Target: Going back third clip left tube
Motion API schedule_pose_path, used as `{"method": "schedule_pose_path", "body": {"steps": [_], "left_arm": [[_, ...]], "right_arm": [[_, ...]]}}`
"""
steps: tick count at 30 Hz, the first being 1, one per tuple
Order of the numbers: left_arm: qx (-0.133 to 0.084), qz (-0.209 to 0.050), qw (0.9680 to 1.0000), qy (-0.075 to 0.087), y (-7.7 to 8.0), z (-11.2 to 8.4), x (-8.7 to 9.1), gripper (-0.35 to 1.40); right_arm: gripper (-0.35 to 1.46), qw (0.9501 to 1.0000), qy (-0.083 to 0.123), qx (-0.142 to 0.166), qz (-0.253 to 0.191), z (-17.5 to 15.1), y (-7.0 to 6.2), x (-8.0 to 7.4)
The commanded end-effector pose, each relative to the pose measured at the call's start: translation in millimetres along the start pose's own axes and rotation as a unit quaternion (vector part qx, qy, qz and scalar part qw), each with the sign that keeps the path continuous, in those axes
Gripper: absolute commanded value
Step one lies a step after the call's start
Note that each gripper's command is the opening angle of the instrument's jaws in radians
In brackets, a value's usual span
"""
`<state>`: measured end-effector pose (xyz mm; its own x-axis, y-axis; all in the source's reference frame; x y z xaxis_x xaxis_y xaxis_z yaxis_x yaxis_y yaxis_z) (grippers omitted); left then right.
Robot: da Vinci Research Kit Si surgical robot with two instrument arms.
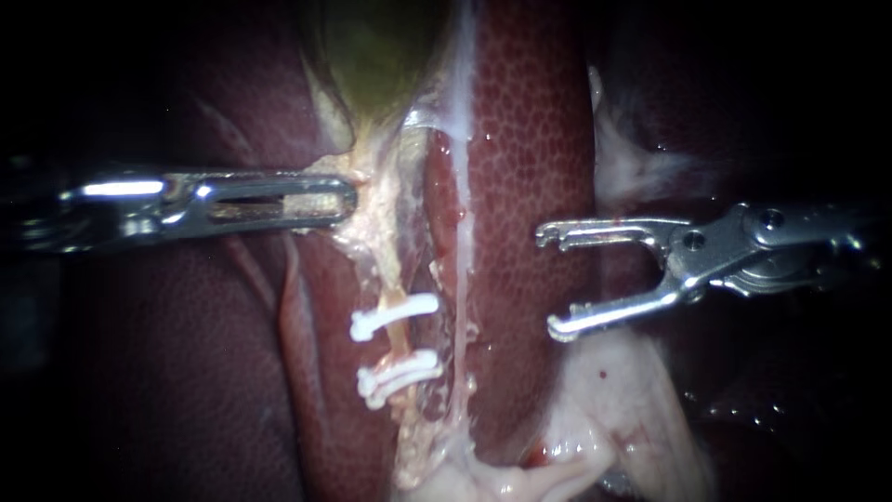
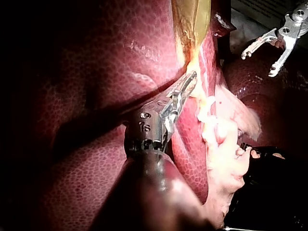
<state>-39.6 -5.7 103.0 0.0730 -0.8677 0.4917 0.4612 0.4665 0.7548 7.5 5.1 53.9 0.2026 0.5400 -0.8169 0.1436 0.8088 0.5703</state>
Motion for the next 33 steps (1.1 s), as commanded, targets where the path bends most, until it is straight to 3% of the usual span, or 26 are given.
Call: {"method": "schedule_pose_path", "body": {"steps": [1,16,33], "left_arm": [[0.000,0.001,1.0000,0.003,-0.1,0.3,0.2,-0.35],[0.003,-0.002,1.0000,0.004,-0.3,1.3,0.4,-0.35],[0.004,-0.001,1.0000,0.004,-0.3,1.0,0.5,-0.35]], "right_arm": [[0.60,1.0000,0.000,0.000,0.000,0.0,0.0,0.0],[0.60,1.0000,0.001,0.000,0.000,0.2,-0.2,0.2],[0.60,1.0000,0.001,0.000,0.000,0.4,-0.3,0.3]]}}
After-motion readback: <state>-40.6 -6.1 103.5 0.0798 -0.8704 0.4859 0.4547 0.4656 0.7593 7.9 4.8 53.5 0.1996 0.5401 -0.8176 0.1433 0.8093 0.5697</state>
